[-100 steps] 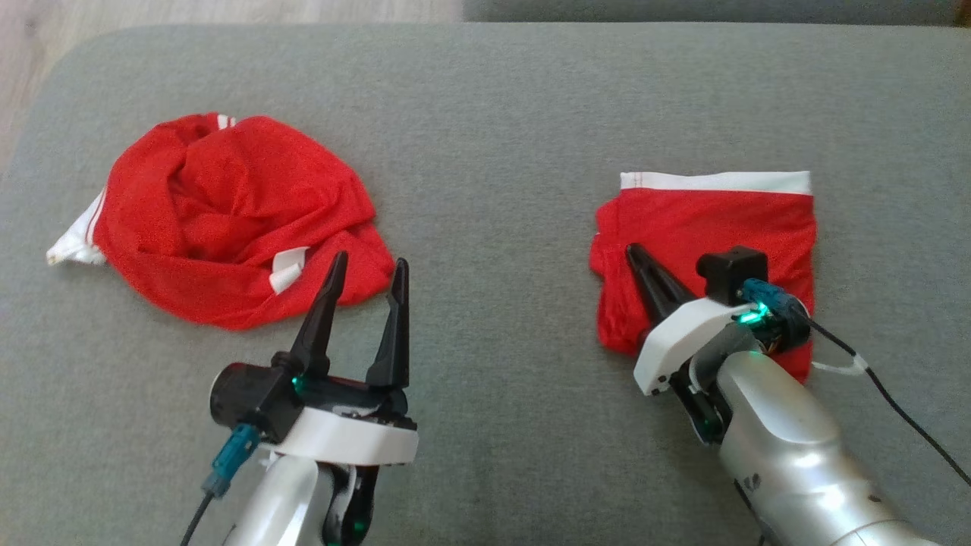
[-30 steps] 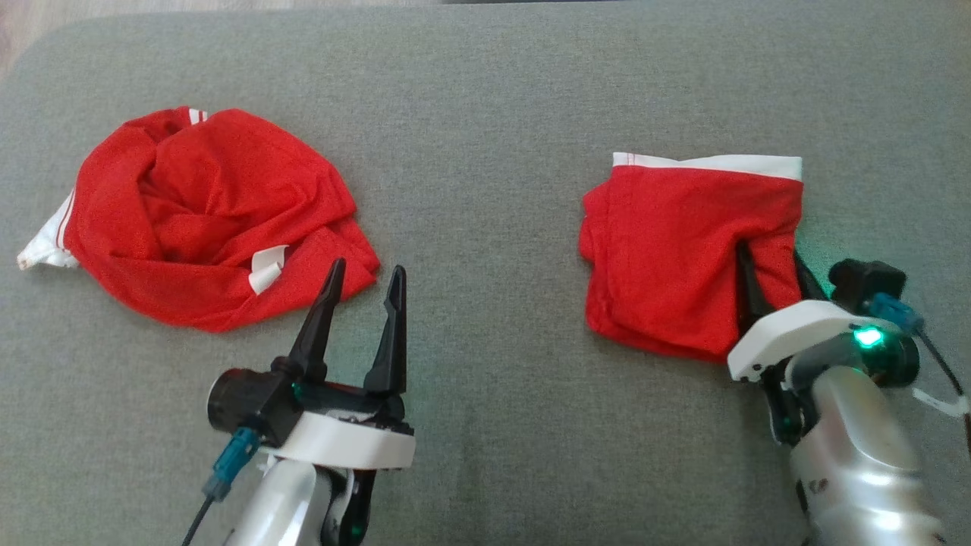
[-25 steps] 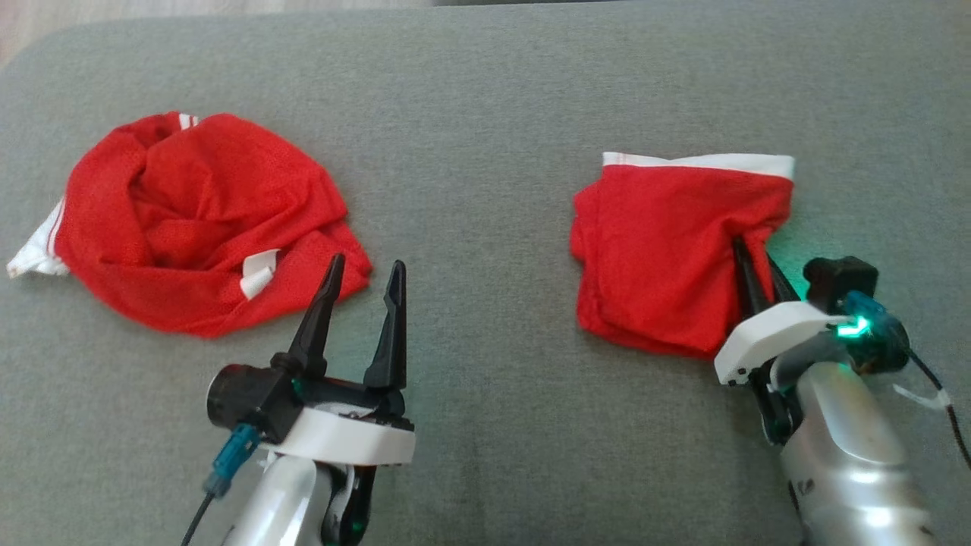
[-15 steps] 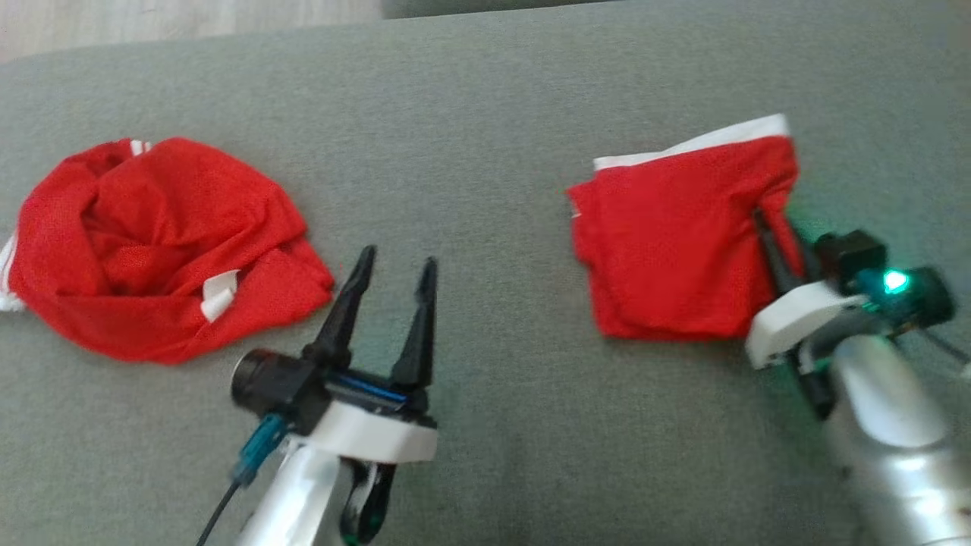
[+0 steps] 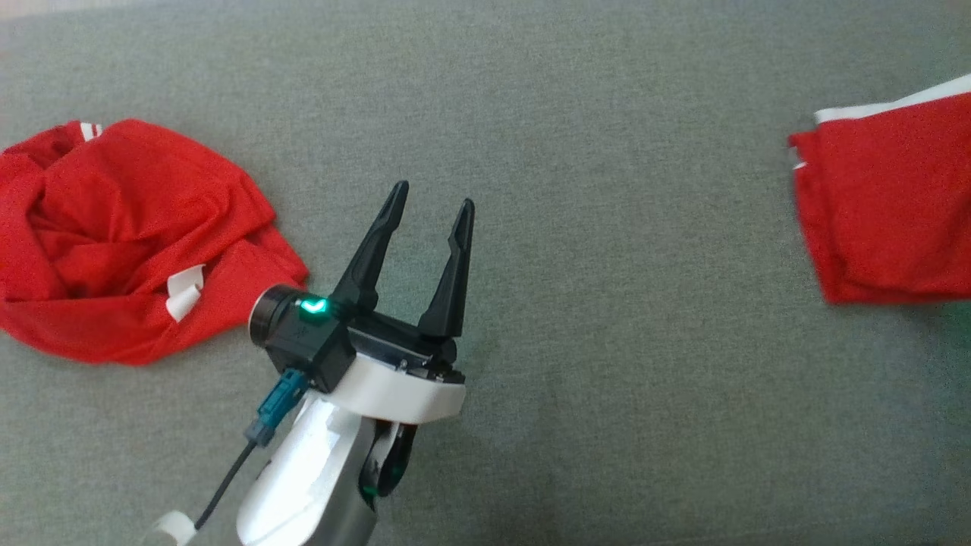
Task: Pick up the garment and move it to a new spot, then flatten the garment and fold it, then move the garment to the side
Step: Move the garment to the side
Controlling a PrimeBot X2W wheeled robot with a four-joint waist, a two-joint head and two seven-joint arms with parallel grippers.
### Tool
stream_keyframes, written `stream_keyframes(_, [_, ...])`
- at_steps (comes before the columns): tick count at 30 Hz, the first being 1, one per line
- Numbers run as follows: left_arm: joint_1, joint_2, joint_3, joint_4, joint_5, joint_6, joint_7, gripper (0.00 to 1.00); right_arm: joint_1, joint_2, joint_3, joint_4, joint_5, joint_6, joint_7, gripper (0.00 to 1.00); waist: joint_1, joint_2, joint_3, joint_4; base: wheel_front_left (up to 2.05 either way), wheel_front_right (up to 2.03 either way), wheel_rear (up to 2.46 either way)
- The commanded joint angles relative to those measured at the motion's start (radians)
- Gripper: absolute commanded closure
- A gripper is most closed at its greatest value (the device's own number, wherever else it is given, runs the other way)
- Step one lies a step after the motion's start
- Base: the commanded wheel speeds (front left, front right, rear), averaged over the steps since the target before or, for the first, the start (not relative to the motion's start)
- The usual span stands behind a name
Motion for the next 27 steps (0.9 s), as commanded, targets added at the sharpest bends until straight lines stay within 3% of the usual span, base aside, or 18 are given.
stream_keyframes(1, [-0.038, 0.001, 0.028, -0.042, 0.001, 0.001, -0.005, 0.00, -0.031, -0.054, -0.012, -0.008, 0.004, 0.007, 0.001, 1.00, -0.0001, 0.0000, 0.015, 0.001, 0.00, 0.00, 0.00])
stream_keyframes(11, [-0.039, 0.001, 0.040, -0.037, 0.009, -0.009, -0.005, 0.00, -0.089, -0.088, -0.089, 0.072, -0.017, 0.007, -0.013, 0.98, -0.0001, 0.0000, 0.029, 0.014, 0.00, 0.00, 0.00])
stream_keyframes(12, [-0.037, 0.001, 0.043, -0.035, 0.010, -0.011, -0.005, 0.00, -0.093, -0.082, -0.096, 0.079, -0.015, 0.007, -0.018, 0.00, -0.0001, 0.0000, 0.026, 0.014, 0.00, 0.00, 0.00])
stream_keyframes(20, [-0.009, 0.001, 0.077, -0.022, 0.017, -0.020, -0.005, 0.00, -0.106, -0.033, -0.142, 0.092, -0.036, 0.007, -0.074, 0.00, -0.0001, 0.0000, -0.015, 0.010, 0.00, 0.00, 0.00])
stream_keyframes(27, [0.043, 0.001, 0.130, -0.030, 0.023, -0.019, -0.005, 0.00, -0.102, 0.080, -0.164, -0.022, -0.010, 0.007, -0.106, 0.00, -0.0001, 0.0000, -0.095, -0.004, 0.00, 0.00, 0.00])
